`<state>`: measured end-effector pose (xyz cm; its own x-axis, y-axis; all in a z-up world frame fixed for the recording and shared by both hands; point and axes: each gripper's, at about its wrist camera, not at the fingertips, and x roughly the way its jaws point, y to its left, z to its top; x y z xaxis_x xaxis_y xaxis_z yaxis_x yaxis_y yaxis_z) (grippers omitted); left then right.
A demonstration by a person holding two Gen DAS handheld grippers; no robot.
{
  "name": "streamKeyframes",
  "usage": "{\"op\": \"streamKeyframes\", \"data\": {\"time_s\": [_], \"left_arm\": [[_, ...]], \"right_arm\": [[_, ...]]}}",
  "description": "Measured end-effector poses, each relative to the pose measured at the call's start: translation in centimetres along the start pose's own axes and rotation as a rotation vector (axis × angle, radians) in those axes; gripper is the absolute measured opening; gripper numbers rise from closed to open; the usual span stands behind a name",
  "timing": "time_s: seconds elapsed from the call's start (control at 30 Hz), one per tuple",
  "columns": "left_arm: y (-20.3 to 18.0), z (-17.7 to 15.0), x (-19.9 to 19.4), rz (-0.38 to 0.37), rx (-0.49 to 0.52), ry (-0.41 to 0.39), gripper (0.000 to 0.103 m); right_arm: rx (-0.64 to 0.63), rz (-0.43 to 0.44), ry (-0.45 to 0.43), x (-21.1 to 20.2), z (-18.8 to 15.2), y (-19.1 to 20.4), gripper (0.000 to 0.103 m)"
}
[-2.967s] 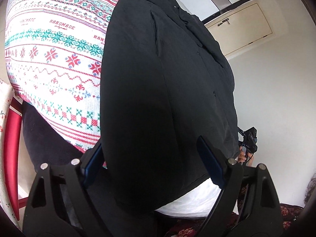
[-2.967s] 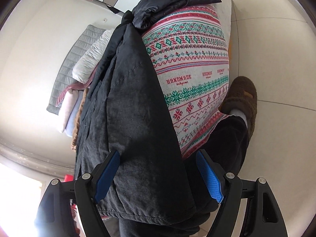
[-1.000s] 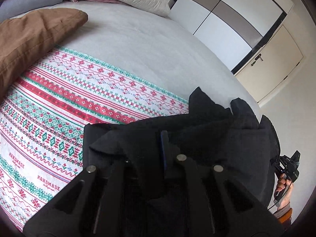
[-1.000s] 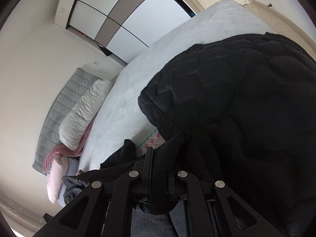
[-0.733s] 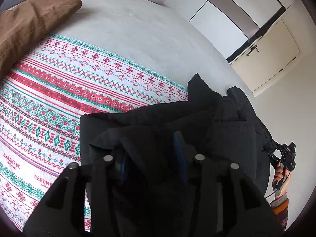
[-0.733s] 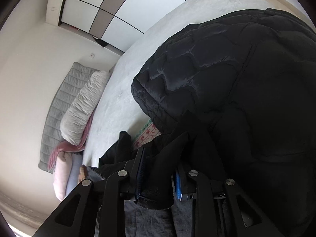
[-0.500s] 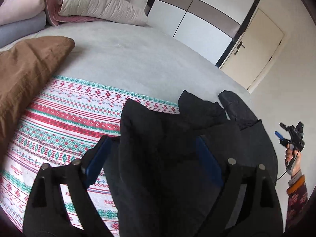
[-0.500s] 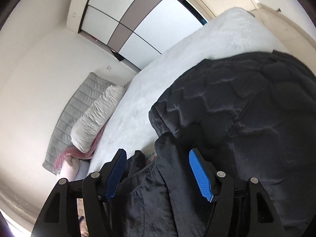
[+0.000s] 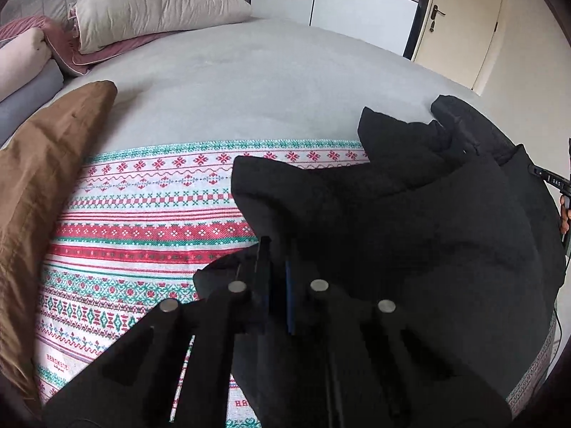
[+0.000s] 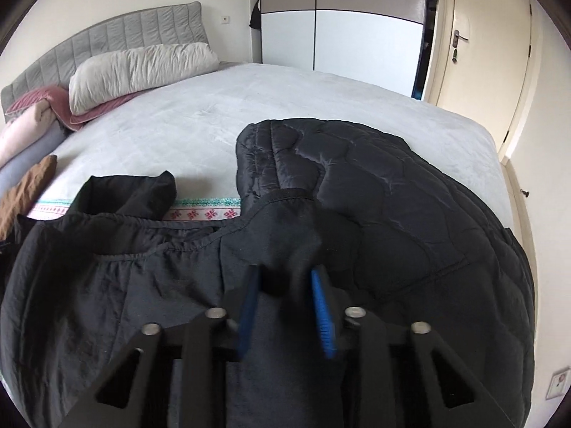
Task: Fold large clothes
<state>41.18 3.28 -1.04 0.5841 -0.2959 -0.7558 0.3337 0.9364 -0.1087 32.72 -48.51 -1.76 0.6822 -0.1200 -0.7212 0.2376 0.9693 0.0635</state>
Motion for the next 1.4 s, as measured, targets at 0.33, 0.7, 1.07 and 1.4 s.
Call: {"op": "streamKeyframes", "data": {"time_s": [0.33, 0.7, 1.07, 1.4], "left_arm": [[1.5, 3.9, -3.6, 0.135, -0.126, -0.266, 0.006], [2.3, 3.0, 2.1, 0.176, -0.204, -0.126, 0.006], [1.3, 4.1, -0.8, 0.229, -0.246, -0.261, 0.006], [2.1, 7.2, 9.0, 0.4, -0.224, -0.157, 0.006]], "right_arm": [[0.222, -0.092, -0.259, -3.6, 3.2, -4.8, 0.001], [0.324, 0.226, -0.004, 2.0, 3.6, -5.6, 0.047], [0.063, -0.028, -0.171, 0.5, 4.3, 1.3, 0.004], [0.072, -0.21, -0.18, 6.8, 8.4, 2.7, 0.004]]}}
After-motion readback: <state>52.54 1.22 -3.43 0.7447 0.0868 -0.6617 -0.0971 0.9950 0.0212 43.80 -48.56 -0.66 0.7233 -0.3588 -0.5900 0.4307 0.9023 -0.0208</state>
